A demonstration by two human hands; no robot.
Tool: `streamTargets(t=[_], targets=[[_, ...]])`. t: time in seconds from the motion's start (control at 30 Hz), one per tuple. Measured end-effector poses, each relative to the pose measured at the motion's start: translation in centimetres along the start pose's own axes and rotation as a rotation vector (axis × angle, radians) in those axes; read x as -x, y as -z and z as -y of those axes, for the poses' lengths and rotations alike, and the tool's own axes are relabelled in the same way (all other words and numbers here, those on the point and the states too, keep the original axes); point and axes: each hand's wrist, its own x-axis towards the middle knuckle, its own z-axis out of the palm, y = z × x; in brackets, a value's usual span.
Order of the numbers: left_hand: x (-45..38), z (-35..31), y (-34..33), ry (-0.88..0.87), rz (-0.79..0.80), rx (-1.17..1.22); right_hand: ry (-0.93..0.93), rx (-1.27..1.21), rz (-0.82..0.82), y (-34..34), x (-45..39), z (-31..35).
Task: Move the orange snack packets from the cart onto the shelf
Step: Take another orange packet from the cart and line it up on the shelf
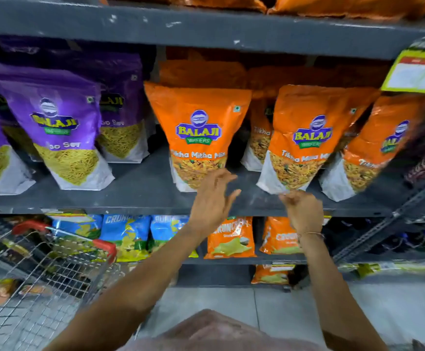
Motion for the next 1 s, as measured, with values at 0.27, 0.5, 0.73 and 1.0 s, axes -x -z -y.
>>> streamTargets(t=[0.27,0.5,0.73,1.0], targets=[[-6.2,-4.6,-8.4,0.427,0.614,0.289,-0.208,-0.700,0.318,2.7,-6.3,-6.0],[-6.0,-3.0,-9.9,0.546,0.408,0.253,-0.142,-0.679,0.402,2.0,-7.4,-6.9],[-5.5,-1.7,-8.1,0.508,0.367,0.182,-0.088,-0.564,0.310,0.7,-6.5,-4.7],[-3.6,-2.8,-8.1,0.609,0.200,0.315,-0.120,-0.705,0.359,1.2,-4.4,-4.7]])
